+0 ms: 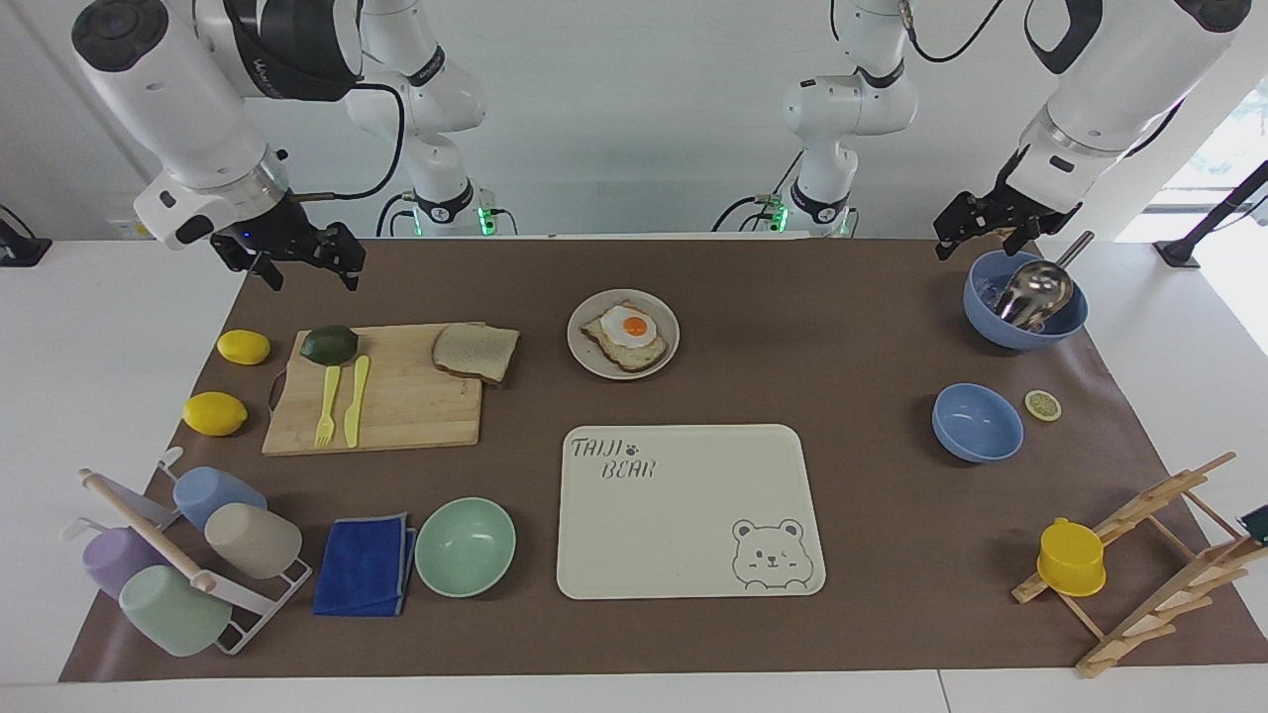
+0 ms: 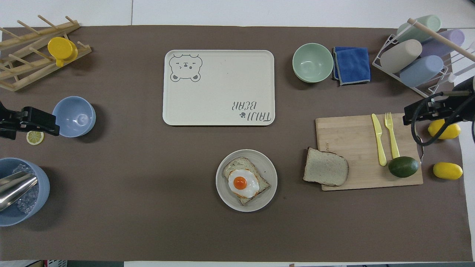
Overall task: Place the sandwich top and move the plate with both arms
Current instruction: 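Move the right gripper toward the bread slice on the cutting board, then grasp the bread slice with the right gripper and lift it, then lower the bread slice onto the egg toast with the right gripper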
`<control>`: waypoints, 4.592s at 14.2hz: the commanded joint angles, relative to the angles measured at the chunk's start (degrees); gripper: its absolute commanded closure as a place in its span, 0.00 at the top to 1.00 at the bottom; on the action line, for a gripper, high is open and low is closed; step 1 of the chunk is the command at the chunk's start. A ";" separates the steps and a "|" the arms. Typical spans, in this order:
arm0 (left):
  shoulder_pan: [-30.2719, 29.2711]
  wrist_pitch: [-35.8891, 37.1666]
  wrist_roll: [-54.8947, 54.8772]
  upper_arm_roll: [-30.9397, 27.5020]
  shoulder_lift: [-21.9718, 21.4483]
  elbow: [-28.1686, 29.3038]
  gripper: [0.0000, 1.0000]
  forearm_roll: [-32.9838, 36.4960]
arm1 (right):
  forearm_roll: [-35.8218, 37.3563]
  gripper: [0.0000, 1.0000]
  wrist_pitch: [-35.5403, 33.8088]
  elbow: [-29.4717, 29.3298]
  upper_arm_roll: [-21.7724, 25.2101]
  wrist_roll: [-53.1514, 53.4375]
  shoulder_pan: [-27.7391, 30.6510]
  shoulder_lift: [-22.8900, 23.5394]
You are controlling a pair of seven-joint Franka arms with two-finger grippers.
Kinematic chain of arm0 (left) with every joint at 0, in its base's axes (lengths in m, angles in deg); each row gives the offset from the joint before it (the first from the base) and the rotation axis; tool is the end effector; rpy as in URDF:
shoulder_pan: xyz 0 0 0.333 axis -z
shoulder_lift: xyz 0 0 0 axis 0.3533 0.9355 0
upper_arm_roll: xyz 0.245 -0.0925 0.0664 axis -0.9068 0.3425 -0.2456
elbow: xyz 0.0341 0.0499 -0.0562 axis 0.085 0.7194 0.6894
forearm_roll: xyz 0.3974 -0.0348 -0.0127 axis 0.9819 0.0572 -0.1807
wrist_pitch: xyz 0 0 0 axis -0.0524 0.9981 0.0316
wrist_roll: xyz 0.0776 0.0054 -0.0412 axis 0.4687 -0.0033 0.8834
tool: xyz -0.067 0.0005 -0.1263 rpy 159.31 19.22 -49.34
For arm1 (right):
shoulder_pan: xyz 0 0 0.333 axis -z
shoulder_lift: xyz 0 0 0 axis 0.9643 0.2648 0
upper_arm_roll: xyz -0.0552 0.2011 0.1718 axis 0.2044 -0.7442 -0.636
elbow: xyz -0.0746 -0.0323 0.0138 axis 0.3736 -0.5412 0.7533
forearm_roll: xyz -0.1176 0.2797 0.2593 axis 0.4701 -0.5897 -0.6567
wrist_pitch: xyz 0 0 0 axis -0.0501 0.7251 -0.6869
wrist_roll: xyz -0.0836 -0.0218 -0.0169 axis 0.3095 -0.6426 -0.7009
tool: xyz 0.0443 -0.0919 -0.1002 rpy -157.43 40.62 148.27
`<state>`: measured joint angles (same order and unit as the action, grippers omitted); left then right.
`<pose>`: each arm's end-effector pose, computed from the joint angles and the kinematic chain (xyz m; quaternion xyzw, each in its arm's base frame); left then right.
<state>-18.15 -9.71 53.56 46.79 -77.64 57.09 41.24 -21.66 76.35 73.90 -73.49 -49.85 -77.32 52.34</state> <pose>0.5311 -0.0410 0.5387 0.9979 0.0019 -0.0641 0.0073 0.5553 -0.0125 0.5065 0.9980 -0.0150 -0.0617 0.0017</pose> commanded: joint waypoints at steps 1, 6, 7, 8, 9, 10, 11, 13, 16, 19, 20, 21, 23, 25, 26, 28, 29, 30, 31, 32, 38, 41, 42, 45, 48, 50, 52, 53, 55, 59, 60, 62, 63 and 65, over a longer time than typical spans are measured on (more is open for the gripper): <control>-0.52 -0.82 -0.18 0.30 -1.57 1.89 1.00 0.72 | 0.93 1.00 -0.94 -0.40 0.41 0.21 -0.49 -0.25; -0.52 -0.82 -0.18 0.30 -1.48 1.89 1.00 0.81 | 0.05 1.00 -0.33 0.31 -0.47 5.04 -0.58 -2.89; -0.52 -0.82 -0.18 0.30 -1.57 1.89 1.00 0.81 | 0.05 1.00 -0.50 0.31 -0.38 4.78 -0.23 -3.06; -0.52 -0.82 -0.18 0.38 -1.48 1.89 1.00 0.72 | -0.12 1.00 -0.77 0.83 -0.38 4.52 0.12 -3.41; -0.52 -0.82 -0.18 0.30 -1.57 1.89 1.00 0.72 | -0.21 1.00 -0.42 1.79 -0.38 3.47 -0.57 -3.93; -0.52 -0.82 -0.18 0.30 -1.48 1.89 1.00 0.80 | -0.04 1.00 1.15 3.02 -1.25 2.77 -1.71 -4.38; -0.52 -0.82 -0.18 0.30 -1.57 1.89 1.00 0.72 | 0.31 1.00 2.12 4.25 -1.61 2.85 -3.72 -4.64; -0.52 -0.82 -0.18 0.30 -1.57 1.89 1.00 0.81 | 0.75 1.00 3.71 5.58 -1.96 5.12 -6.98 -3.51; -0.52 -0.82 -0.18 0.30 -1.48 1.89 1.00 0.72 | 10.64 1.00 6.42 4.44 -1.96 20.45 -19.70 5.08; -0.52 -0.82 -0.18 0.30 -1.57 1.89 1.00 0.80 | 13.14 1.00 9.78 4.70 -1.96 27.97 -22.90 13.44; -0.52 -0.82 -0.18 0.30 -1.57 1.89 1.00 0.72 | 13.50 1.00 9.87 4.70 -2.05 29.12 -24.30 15.81; -0.52 -0.82 -0.18 0.30 -1.48 1.89 1.00 0.72 | 13.76 1.00 10.04 5.14 -1.97 30.26 -25.35 18.01; -0.52 -0.82 -0.18 0.30 -1.57 1.89 1.00 0.72 | 14.63 1.00 9.60 6.19 -1.96 33.25 -25.89 20.84; -0.52 -0.82 -0.18 0.30 -1.48 1.89 1.00 0.72 | 16.22 1.00 11.70 9.95 -1.96 33.52 -25.54 20.67; -0.52 -0.82 -0.18 0.30 -1.48 1.89 1.00 0.80 | 16.57 1.00 13.63 13.02 -1.96 33.52 -25.89 19.80; -0.52 -0.82 -0.18 0.30 -1.48 1.89 1.00 0.72 | 17.98 1.00 14.26 15.76 -1.97 33.17 -25.54 18.83; -0.52 -0.82 -0.18 0.38 -1.57 1.89 1.00 0.72 | 18.07 1.00 14.26 17.17 -2.05 32.82 -25.45 18.56; -0.52 -0.82 -0.18 0.30 -1.48 1.89 1.00 0.80 | 18.07 1.00 13.91 17.70 -2.05 32.64 -25.45 18.12; -0.52 -0.82 -0.18 0.30 -1.57 1.89 1.00 0.72 | 18.07 1.00 13.47 18.06 -2.14 32.64 -25.54 17.95; -0.52 -0.82 -0.18 0.30 -1.48 1.89 1.00 0.72 | 18.07 1.00 13.47 18.58 -2.14 32.64 -25.54 17.86; -0.52 -0.82 -0.18 0.38 -1.57 1.89 1.00 0.72 | 17.54 0.90 14.52 21.31 -2.23 32.64 -25.36 16.98; -0.52 -0.82 -0.18 0.30 -1.57 1.89 1.00 0.72 | 17.37 0.33 13.91 21.22 -2.23 31.86 -25.54 16.98; -0.52 -0.82 -0.18 0.30 -1.57 1.89 1.00 0.80 | 17.19 0.05 13.56 20.88 -2.23 31.42 -25.54 16.98; -0.52 -0.82 -0.18 0.30 -1.57 1.89 1.00 0.72 | 16.49 0.00 11.20 18.60 -3.19 30.89 -25.98 17.15; -0.52 -0.82 -0.18 0.30 -1.48 1.89 1.00 0.72 | 16.14 0.00 6.72 12.11 -6.26 27.12 -25.80 16.80; -0.52 -0.82 -0.18 0.30 -1.57 1.89 1.00 0.72 | 16.14 0.00 2.94 5.79 -9.76 25.70 -25.98 16.63; -0.52 -0.82 -0.18 0.30 -1.57 1.89 1.00 0.81 | 16.57 0.00 -0.93 -0.45 -15.38 26.84 -26.76 17.67; -0.52 -0.82 -0.18 0.38 -1.48 1.89 1.00 0.72 | 16.84 0.00 -1.29 -2.40 -15.93 29.02 -29.73 18.46; -0.52 -0.82 -0.18 0.30 -1.57 1.89 1.00 0.81 | 16.05 0.00 2.37 -2.33 -16.11 34.89 -33.87 19.08; -0.52 -0.82 -0.18 0.30 -1.57 1.89 1.00 0.72 | 17.45 0.00 7.22 1.60 -16.03 39.59 -38.11 21.20; -0.52 -0.82 -0.18 0.30 -1.57 1.89 1.00 0.72 | 18.24 0.00 7.32 1.88 -16.11 39.59 -38.11 21.11; -0.52 -0.82 -0.18 0.30 -1.57 1.89 1.00 0.72 | 18.86 0.00 7.75 2.32 -16.11 39.67 -38.19 20.85; -0.52 -0.82 -0.18 0.30 -1.57 1.89 1.00 0.72 | 19.90 0.00 9.06 4.07 -16.20 39.67 -38.20 20.41; -0.52 -0.82 -0.18 0.30 -1.57 1.89 1.00 0.72 | 21.58 0.00 12.84 7.33 -16.29 39.76 -38.20 19.35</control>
<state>-18.15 -9.71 53.57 46.79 -77.64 57.10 41.24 -2.18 85.20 76.13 -89.25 -10.28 -116.22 74.06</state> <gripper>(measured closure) 0.000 0.916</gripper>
